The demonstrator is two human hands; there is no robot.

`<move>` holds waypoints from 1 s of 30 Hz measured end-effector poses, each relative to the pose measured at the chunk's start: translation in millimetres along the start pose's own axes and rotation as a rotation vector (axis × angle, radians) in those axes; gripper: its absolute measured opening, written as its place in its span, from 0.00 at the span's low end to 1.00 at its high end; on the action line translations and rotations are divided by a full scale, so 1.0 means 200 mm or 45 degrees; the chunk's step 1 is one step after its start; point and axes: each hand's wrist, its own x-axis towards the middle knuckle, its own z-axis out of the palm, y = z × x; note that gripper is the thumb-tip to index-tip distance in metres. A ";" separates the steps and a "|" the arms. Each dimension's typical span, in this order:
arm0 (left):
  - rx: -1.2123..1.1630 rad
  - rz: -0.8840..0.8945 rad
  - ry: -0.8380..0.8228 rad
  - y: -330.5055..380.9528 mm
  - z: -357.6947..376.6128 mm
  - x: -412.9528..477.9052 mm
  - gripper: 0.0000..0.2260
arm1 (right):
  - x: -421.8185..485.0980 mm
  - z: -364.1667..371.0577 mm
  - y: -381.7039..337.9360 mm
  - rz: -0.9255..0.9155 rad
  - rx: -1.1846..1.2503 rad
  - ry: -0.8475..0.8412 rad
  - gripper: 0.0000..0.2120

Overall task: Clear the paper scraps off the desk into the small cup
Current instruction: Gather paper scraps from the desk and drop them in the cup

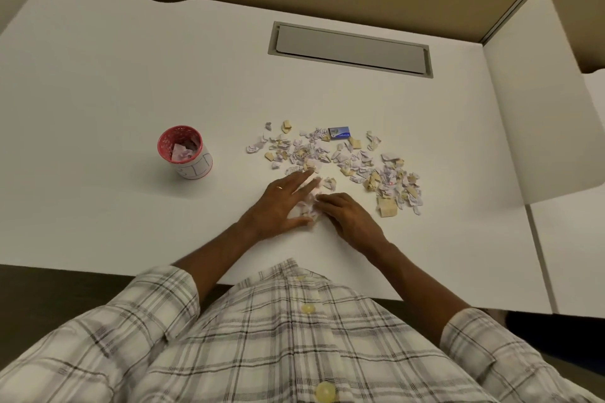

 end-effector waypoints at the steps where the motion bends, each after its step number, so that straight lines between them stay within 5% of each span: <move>1: 0.022 0.038 -0.044 0.01 -0.01 0.03 0.38 | 0.02 -0.01 0.00 -0.039 -0.013 -0.011 0.15; 8: -0.236 0.065 0.171 -0.06 -0.01 -0.03 0.11 | -0.07 -0.08 0.11 0.215 0.105 0.192 0.13; 14: -0.131 -0.024 0.264 -0.14 -0.06 -0.19 0.24 | 0.05 0.00 0.04 0.276 0.267 0.020 0.36; 18: -0.099 -0.169 0.163 -0.15 -0.10 -0.24 0.34 | 0.09 0.09 -0.03 0.083 0.047 -0.014 0.28; 23: -0.231 -0.264 0.162 -0.14 -0.08 -0.26 0.36 | -0.05 0.09 0.02 -0.002 0.068 0.194 0.14; 27: -0.287 -0.280 0.180 -0.12 -0.05 -0.27 0.34 | -0.17 0.07 0.07 0.203 0.200 0.163 0.26; 30: -0.286 -0.244 0.252 -0.09 -0.01 -0.26 0.28 | -0.13 0.10 0.00 0.128 0.147 0.064 0.33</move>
